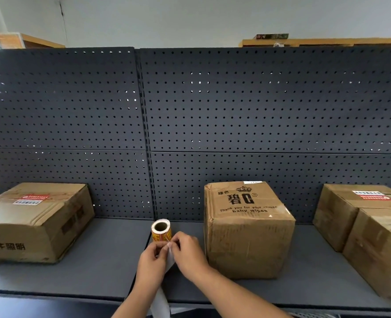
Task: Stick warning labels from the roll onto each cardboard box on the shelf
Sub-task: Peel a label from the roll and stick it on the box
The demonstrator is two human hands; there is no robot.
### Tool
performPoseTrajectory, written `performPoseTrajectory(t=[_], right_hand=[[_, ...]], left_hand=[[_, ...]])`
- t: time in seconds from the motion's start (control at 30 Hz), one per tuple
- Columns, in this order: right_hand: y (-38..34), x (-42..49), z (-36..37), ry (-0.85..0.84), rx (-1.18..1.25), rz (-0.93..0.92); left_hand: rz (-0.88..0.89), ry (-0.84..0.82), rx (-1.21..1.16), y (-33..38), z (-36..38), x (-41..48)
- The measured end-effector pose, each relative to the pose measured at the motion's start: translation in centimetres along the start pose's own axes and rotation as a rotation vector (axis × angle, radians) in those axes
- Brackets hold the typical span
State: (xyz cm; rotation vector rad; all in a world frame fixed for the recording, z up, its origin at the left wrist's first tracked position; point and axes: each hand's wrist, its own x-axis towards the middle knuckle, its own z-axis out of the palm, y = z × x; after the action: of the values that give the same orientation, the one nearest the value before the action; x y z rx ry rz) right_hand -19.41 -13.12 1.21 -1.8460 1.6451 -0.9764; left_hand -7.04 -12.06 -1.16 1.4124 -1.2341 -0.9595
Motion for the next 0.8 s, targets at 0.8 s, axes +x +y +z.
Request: performPoseTrajectory(t=[0.8], right_hand=[[-1.3,0.9,0.8,0.120,0.046,0.226]], left_hand=[[-0.181,0.141,0.050,0.1,-1.0,0.7]])
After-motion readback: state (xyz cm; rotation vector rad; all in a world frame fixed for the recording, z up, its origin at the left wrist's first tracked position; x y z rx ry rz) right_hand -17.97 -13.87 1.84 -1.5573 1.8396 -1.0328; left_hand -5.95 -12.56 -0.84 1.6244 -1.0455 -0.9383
